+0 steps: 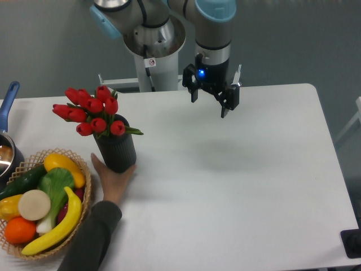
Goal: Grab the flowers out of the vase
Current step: 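Move the open gripper toward the red tulips in the black vase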
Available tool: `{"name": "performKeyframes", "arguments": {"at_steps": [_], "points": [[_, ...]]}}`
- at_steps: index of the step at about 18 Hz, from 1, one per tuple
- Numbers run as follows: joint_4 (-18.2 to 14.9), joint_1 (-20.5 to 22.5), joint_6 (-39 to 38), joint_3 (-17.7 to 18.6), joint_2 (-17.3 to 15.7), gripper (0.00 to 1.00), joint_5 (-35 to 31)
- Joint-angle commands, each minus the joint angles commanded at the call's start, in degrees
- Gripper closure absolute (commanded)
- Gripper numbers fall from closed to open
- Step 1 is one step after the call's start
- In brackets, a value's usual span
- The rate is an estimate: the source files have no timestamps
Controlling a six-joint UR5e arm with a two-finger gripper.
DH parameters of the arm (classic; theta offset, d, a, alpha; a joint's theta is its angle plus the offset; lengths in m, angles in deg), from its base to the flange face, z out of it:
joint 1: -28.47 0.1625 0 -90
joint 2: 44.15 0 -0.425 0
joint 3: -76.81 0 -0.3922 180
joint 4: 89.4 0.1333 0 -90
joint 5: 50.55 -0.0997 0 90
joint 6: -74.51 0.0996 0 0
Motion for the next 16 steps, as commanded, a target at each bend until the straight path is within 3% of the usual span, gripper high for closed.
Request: {"name": "performKeyframes", "arguments": {"at_steps": [4, 8, 12, 14, 16], "points": [[1.2, 0.0, -0.1, 3.4, -2.0, 0.0, 1.0], [2.6, 0.3, -7.4, 5.2, -5.7, 0.0, 9.5], [10.6, 0.8, -10.3, 9.8, -6.7, 0.0, 16.0], [15.3, 1.4, -11.7, 13.1, -9.1, 0.0, 20.6], [16.1, 2.1, -11.8, 14.8, -9.8, 0.0, 23.8]]}}
